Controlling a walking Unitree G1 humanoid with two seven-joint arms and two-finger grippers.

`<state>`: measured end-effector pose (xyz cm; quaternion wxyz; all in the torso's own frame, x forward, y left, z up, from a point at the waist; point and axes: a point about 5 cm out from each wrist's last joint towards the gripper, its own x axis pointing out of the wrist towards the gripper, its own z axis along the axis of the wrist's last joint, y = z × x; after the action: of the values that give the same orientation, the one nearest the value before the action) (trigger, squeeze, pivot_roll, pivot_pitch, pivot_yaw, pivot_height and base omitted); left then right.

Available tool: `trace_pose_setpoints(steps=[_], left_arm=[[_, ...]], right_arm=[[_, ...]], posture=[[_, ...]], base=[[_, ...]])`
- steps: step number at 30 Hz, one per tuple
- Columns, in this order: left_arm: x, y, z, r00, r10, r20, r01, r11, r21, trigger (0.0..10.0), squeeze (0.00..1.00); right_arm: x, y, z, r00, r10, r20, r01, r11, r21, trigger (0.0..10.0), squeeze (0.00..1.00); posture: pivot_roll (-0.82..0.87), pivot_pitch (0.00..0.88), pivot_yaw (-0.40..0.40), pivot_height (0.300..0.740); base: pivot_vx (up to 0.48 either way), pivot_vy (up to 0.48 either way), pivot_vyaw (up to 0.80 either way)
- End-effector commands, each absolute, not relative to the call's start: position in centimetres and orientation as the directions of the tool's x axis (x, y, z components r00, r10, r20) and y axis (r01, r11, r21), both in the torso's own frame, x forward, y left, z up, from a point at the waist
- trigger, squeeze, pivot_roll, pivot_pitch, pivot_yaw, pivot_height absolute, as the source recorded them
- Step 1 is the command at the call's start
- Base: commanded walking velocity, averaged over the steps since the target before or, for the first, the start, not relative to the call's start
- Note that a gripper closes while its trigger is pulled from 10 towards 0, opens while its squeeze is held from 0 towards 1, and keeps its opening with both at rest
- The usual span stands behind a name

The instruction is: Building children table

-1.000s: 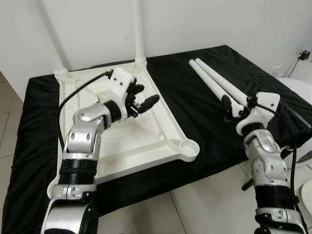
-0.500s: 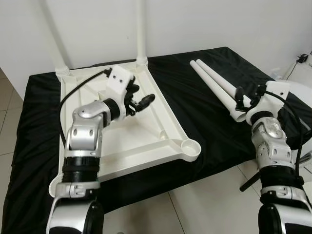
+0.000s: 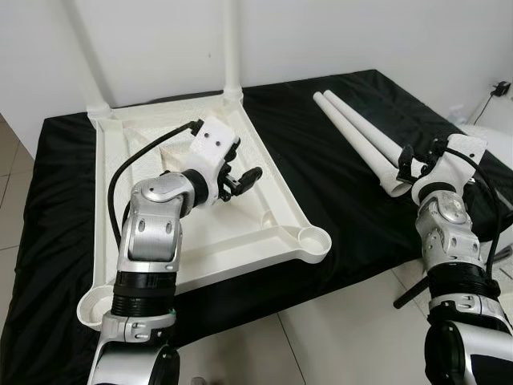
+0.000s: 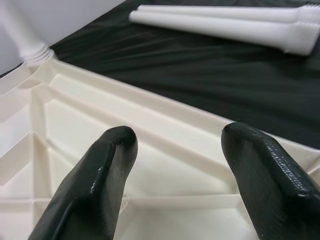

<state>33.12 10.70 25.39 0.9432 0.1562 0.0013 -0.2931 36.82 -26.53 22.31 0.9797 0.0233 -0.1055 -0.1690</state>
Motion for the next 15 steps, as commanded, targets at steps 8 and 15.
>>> trace_pose_setpoints(steps=[8, 15], left_arm=[[32.9, 13.1, 26.2, 0.977, -0.212, 0.019, 0.199, 0.939, 0.282, 10.0, 0.0], [32.7, 13.7, 26.5, 0.982, -0.188, 0.004, 0.179, 0.943, 0.281, 10.0, 0.0]], right_arm=[[37.1, -25.7, 22.5, 0.931, -0.299, 0.211, 0.286, 0.954, 0.09, 10.0, 0.0], [37.6, -25.2, 23.3, 0.936, -0.272, 0.222, 0.253, 0.961, 0.11, 10.0, 0.0]], posture=[[-0.03, 0.238, 0.053, 0.74], [-0.02, 0.243, 0.055, 0.74]], base=[[0.0, 0.0, 0.0], [0.0, 0.0, 0.0]])
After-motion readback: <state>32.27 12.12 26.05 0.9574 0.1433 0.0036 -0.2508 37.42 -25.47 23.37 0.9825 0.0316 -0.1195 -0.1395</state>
